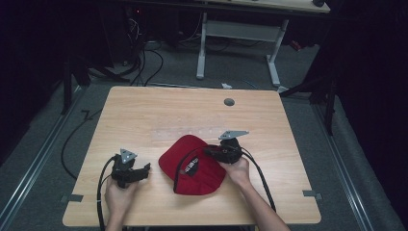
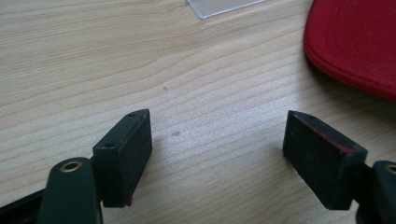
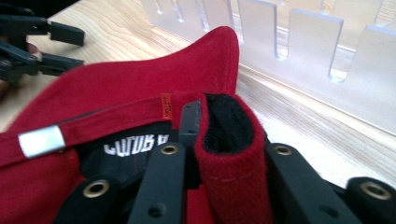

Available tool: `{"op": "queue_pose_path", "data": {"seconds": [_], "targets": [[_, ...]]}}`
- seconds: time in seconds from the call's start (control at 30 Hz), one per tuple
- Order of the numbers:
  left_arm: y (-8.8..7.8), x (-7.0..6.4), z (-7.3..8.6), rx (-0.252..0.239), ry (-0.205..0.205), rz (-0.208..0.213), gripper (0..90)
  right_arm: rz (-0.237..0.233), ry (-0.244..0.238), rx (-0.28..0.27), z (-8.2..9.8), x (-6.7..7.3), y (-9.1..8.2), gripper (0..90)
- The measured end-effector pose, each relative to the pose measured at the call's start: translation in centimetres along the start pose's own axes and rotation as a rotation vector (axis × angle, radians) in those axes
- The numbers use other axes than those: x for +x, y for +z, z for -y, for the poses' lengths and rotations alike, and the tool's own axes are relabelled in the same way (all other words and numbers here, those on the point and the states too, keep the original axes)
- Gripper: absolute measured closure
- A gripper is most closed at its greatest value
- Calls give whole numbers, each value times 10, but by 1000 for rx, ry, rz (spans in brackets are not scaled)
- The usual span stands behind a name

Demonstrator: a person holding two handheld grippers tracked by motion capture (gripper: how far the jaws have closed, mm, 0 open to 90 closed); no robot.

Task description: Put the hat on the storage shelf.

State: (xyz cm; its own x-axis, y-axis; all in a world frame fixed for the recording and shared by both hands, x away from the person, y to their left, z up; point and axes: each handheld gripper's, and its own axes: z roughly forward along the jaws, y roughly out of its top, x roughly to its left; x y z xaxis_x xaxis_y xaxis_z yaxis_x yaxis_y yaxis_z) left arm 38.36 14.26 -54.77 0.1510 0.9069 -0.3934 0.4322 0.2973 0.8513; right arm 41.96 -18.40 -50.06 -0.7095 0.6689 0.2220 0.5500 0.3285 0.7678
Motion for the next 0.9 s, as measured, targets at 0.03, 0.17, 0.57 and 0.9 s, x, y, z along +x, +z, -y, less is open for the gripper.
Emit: {"op": "queue_pose_path", "data": {"seconds": [0.03,0.17,0.57,0.9], "targets": [[0,0,0,0,0,0,242,-3,2,-2,-1,1,-1,789],[0,0,0,1,2,2,248,-7,-6,-13,-2,6,-5,798],[0,0,0,2,3,8,250,-33,28,-53,-2,7,-33,808],[0,-1,1,11,9,16,225,-23,97,-81,5,-3,-60,810]]}}
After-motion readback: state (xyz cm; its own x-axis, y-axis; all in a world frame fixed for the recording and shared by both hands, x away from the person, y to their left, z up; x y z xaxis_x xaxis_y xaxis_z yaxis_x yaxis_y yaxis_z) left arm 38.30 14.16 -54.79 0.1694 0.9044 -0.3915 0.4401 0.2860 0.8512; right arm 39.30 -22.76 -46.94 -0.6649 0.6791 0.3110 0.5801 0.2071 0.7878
